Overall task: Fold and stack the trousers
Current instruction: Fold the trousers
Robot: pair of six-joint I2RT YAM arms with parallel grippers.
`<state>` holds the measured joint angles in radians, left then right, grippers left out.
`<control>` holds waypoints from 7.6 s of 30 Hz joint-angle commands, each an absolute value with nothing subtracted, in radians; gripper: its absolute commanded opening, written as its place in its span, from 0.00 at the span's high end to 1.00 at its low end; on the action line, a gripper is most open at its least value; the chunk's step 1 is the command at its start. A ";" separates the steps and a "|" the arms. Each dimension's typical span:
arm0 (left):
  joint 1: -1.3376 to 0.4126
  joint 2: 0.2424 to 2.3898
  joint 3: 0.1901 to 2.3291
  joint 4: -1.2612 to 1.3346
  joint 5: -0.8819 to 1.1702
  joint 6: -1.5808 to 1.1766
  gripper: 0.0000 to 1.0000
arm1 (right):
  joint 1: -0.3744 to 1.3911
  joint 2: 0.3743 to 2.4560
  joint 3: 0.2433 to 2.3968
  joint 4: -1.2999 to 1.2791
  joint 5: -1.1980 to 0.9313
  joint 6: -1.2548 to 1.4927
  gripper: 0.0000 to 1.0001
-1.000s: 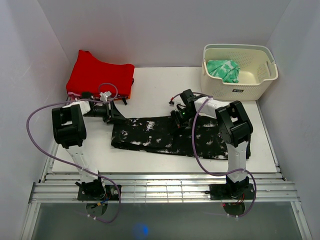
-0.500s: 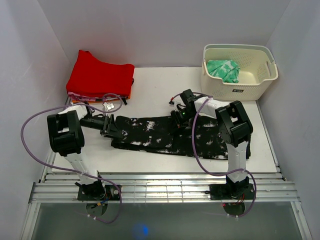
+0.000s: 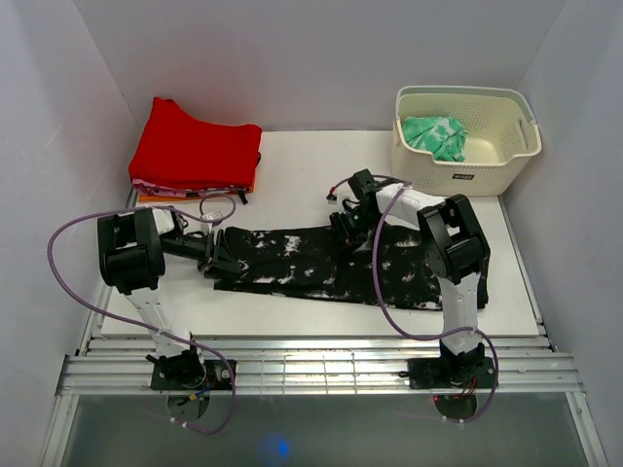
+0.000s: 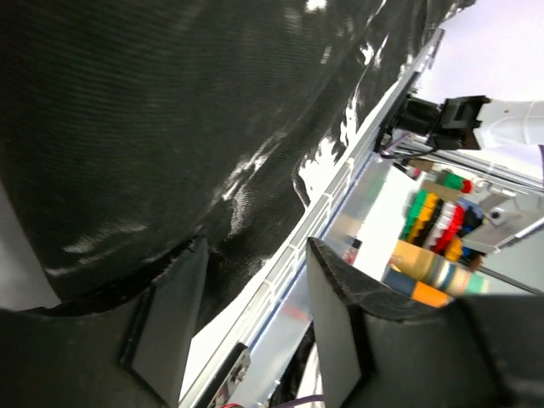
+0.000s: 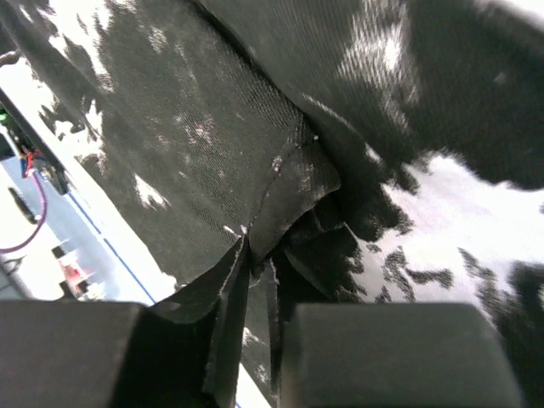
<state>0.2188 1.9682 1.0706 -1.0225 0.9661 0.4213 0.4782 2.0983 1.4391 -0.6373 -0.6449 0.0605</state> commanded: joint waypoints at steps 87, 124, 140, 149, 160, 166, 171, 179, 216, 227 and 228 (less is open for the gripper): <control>0.114 1.514 1.460 -0.841 1.106 -0.133 1.00 | -0.233 1.925 1.109 -0.767 -0.721 -0.301 0.92; -0.836 2.062 1.726 -0.302 0.440 -0.791 1.00 | -0.114 1.939 1.055 -0.652 -0.853 -0.175 0.92; -0.916 2.184 1.835 -0.282 0.440 -0.856 1.00 | -0.094 1.936 1.052 -0.632 -0.857 -0.153 0.92; -0.923 2.243 1.876 -0.268 0.437 -0.873 1.00 | -0.080 1.930 1.040 -0.621 -0.862 -0.144 0.92; -0.923 2.282 1.917 -0.255 0.419 -0.870 1.00 | -0.052 1.924 1.031 -0.607 -0.856 -0.135 0.92; -0.923 2.312 1.899 -0.249 0.423 -0.862 1.00 | -0.052 1.930 1.046 -0.617 -0.838 -0.141 0.92; -0.914 2.293 1.826 -0.242 0.428 -0.859 0.92 | -0.058 1.918 1.091 -0.660 -0.760 -0.155 0.76; -0.850 2.151 1.753 -0.261 0.436 -0.750 0.50 | -0.138 1.864 1.247 -0.825 -0.623 -0.271 0.27; -0.239 2.051 0.928 -0.080 1.112 -0.422 0.41 | 0.015 2.117 1.107 -0.847 -0.919 -0.423 0.00; -0.224 1.772 1.067 -0.164 1.214 -0.253 0.45 | 0.015 1.846 1.446 -1.016 -0.997 -0.450 0.09; -0.222 1.766 1.090 -0.144 1.201 -0.290 0.45 | 0.015 1.838 1.451 -0.984 -0.986 -0.422 0.11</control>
<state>-0.2226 1.8832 1.0103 -0.1757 1.2110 -0.3252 0.0227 1.9350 1.3800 -1.0336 -1.0191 -0.4534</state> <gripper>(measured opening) 0.548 0.901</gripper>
